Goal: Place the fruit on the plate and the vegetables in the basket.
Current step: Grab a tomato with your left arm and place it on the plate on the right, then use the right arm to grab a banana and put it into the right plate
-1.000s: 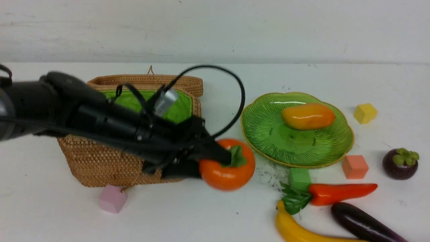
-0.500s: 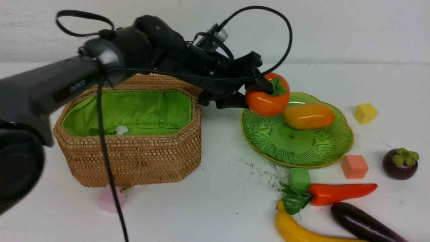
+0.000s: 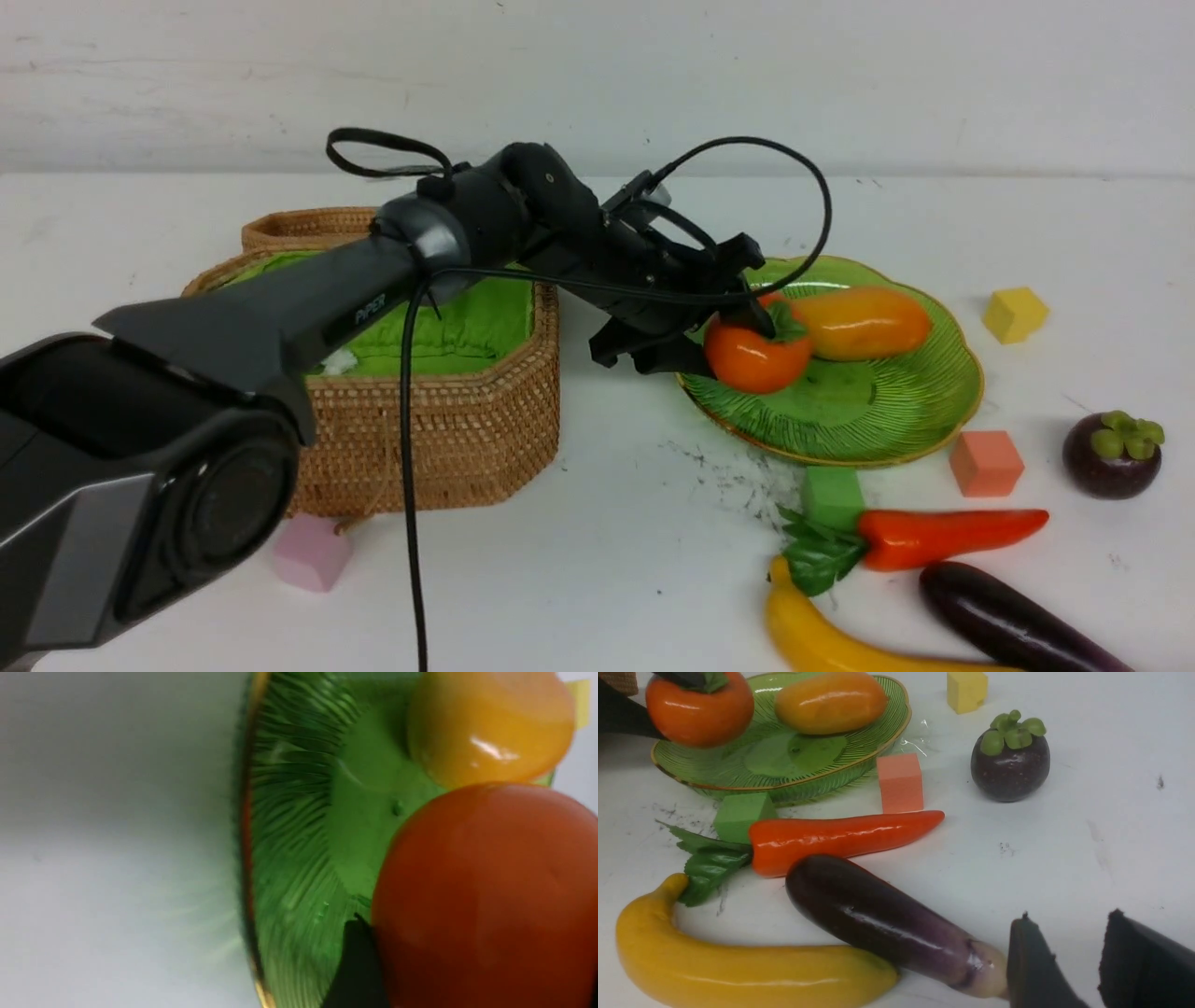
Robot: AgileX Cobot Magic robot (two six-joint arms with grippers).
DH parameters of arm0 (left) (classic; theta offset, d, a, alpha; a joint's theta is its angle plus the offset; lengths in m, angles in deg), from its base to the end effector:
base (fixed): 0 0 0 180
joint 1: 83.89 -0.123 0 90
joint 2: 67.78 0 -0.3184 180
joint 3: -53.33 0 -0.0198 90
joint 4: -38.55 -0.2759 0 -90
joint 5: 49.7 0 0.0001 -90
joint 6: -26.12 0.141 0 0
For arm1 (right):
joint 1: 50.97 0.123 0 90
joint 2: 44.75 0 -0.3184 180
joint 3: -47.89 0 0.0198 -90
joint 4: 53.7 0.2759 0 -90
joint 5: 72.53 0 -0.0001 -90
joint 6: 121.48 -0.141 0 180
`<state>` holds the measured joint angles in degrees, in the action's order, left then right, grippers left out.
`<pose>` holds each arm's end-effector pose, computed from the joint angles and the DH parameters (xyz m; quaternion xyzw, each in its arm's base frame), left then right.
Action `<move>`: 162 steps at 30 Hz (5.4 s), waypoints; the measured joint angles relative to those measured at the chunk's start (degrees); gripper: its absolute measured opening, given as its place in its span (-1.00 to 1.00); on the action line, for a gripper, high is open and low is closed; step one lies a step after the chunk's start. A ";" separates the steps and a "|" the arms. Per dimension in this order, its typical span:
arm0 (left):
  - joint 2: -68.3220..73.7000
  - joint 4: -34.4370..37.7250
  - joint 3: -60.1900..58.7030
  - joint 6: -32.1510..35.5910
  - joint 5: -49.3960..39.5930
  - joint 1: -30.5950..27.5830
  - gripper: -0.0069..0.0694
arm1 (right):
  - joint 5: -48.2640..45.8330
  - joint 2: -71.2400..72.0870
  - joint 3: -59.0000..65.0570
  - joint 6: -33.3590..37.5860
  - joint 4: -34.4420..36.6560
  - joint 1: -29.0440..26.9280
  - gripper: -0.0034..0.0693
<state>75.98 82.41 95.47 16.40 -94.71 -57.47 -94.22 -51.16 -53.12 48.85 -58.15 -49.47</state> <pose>0.5192 -0.3352 0.1845 -0.0462 0.9049 -0.3952 0.1512 0.0918 -0.0016 0.1590 0.0368 0.8031 0.0250 0.5941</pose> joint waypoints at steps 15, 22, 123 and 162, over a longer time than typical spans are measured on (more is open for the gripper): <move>0.00 -3.58 15.68 -0.06 -20.38 -1.15 0.69 | 0.00 0.00 0.00 0.00 0.00 0.00 -0.23; -8.32 -6.61 23.39 -5.66 -26.34 -4.16 0.39 | 0.00 0.00 0.00 0.00 0.00 0.00 -0.23; -137.36 -49.78 -121.79 -8.21 21.97 -27.43 -0.79 | 0.00 0.00 0.00 0.00 0.00 0.00 -0.23; -137.36 -49.78 -121.79 -8.21 21.97 -27.43 -0.71 | 31.47 0.00 0.47 -1.31 4.45 0.00 -0.23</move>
<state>-61.38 32.62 -26.32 8.19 -72.74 -84.90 -62.75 -51.16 -52.65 47.55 -53.70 -49.47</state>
